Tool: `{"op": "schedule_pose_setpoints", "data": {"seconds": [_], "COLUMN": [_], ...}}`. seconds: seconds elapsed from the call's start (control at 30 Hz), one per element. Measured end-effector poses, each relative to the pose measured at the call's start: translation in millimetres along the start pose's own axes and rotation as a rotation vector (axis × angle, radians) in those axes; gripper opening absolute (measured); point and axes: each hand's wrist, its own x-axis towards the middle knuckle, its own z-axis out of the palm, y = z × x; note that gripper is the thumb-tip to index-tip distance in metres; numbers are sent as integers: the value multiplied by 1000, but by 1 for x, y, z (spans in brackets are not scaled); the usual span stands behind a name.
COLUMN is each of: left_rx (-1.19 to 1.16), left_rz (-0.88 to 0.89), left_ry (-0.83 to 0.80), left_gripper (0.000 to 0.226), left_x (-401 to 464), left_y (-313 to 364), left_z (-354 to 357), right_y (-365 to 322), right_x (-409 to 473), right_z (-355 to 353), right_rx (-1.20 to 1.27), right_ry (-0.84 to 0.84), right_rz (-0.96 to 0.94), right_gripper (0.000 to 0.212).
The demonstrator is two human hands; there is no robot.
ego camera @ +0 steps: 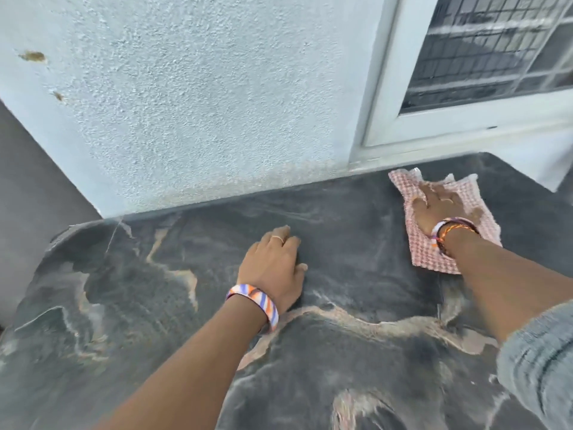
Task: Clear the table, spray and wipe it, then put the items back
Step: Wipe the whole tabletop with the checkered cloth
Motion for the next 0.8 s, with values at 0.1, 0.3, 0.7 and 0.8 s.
{"op": "schedule_pose_setpoints", "data": {"seconds": [0.1, 0.3, 0.7, 0.8], "left_rx": [-11, -84, -127, -101], "left_rz": [16, -62, -417, -510], "left_ry": [-12, 45, 164, 182], "left_gripper": [47, 48, 46, 48], "left_x": [-8, -57, -253, -315], "left_y": [6, -18, -111, -131], "left_z": [-1, -18, -22, -20], "right_y": [50, 36, -176, -220], "right_x": [-23, -102, -320, -391], "right_z": [-7, 3, 72, 91], "right_rx": [6, 20, -68, -81], "right_ry": [41, 25, -70, -110], "right_rz": [229, 332, -392, -589], "right_gripper": [61, 58, 57, 58]}}
